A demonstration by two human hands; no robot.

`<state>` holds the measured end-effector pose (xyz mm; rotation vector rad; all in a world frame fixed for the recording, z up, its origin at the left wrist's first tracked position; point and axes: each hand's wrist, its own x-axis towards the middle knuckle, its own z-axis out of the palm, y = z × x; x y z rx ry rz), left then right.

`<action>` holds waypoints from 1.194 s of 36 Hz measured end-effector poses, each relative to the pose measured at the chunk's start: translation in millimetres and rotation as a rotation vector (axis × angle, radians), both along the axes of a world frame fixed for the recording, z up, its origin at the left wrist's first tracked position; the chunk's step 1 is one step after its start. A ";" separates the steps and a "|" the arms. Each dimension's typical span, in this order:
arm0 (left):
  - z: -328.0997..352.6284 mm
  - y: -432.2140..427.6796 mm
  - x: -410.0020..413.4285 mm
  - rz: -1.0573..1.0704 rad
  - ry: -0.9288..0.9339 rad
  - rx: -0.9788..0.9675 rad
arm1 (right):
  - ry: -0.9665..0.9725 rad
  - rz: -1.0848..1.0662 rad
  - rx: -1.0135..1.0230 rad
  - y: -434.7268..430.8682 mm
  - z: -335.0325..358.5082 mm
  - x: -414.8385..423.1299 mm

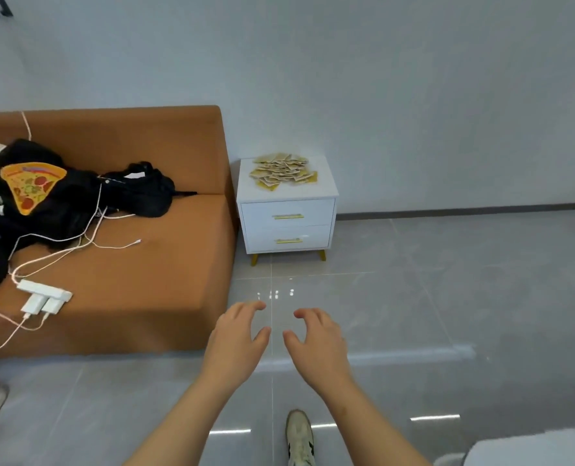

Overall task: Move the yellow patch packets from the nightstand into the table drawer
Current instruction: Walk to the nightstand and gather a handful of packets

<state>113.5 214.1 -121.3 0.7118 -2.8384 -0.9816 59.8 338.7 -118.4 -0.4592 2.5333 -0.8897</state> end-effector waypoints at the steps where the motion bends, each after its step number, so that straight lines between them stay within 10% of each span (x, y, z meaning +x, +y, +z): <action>1: -0.7 -10.0 -20.3 -0.001 -0.010 0.004 | 0.001 0.011 0.011 -9.7 -0.4 -22.0; 43: -98.4 -388.9 -688.5 -0.117 -0.407 0.039 | -0.194 0.078 0.274 -358.3 -99.6 -697.6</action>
